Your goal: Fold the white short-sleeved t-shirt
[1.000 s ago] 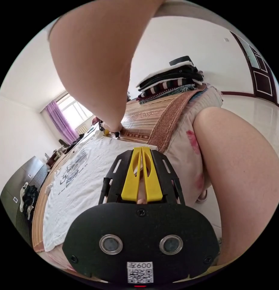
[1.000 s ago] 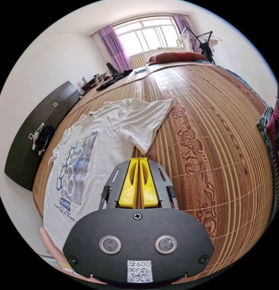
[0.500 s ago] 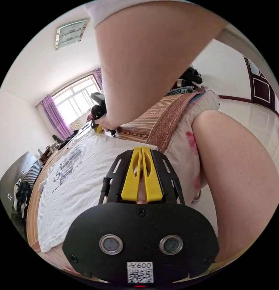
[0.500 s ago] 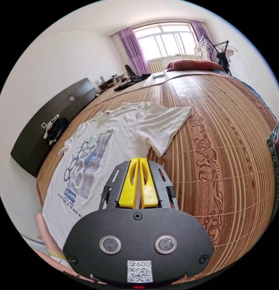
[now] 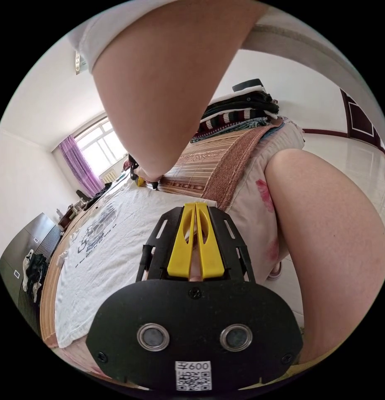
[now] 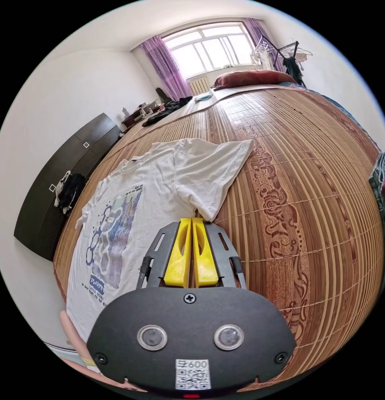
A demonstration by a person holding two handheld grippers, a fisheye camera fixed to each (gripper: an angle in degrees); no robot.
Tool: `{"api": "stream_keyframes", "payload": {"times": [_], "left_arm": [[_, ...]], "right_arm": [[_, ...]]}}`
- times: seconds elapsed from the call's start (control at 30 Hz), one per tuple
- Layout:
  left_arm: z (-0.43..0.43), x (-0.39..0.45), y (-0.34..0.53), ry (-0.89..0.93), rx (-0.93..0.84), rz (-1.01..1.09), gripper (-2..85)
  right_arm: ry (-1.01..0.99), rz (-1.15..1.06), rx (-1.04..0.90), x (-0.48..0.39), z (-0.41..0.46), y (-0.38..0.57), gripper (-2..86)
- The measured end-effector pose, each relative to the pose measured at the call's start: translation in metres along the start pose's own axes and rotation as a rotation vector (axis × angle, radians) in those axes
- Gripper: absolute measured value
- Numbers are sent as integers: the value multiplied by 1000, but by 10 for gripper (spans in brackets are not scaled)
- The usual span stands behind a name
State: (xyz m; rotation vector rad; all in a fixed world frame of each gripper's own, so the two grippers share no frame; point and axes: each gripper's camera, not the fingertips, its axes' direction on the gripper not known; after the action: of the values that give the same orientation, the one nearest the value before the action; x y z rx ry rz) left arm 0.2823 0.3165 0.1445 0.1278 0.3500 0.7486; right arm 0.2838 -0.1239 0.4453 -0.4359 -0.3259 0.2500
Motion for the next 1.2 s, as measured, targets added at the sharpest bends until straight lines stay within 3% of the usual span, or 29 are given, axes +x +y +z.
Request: {"api": "stream_keyframes", "payload": {"times": [0.2, 0.4, 0.6, 0.73, 0.83, 0.93, 1.1, 1.2], "left_arm": [[-8, -4, 3, 0, 11, -2, 1], [-19, -1, 5, -61, 25, 12, 3], [-92, 0, 50, -237, 316, 45, 6], [-125, -71, 73, -316, 167, -141, 8], [-138, -120, 93, -461, 107, -116, 8], [-151, -214, 129, -647, -81, -123, 9], [-163, -337, 191, -688, -363, -356, 9], [-161, -388, 226, -769, -501, -470, 8]], "right_arm": [[-20, 27, 23, 7, -2, 4, -8], [-99, 69, 195, 23, -30, 27, -8], [-171, 78, 205, 30, -38, 48, -8], [-199, 75, 69, 27, -27, 51, -8], [-74, -14, -18, 5, -31, 62, -8], [-25, -139, -50, -15, -51, 96, -8], [-139, -187, 30, -14, -108, 178, -8], [-135, -140, 210, -1, -151, 228, -8]]}}
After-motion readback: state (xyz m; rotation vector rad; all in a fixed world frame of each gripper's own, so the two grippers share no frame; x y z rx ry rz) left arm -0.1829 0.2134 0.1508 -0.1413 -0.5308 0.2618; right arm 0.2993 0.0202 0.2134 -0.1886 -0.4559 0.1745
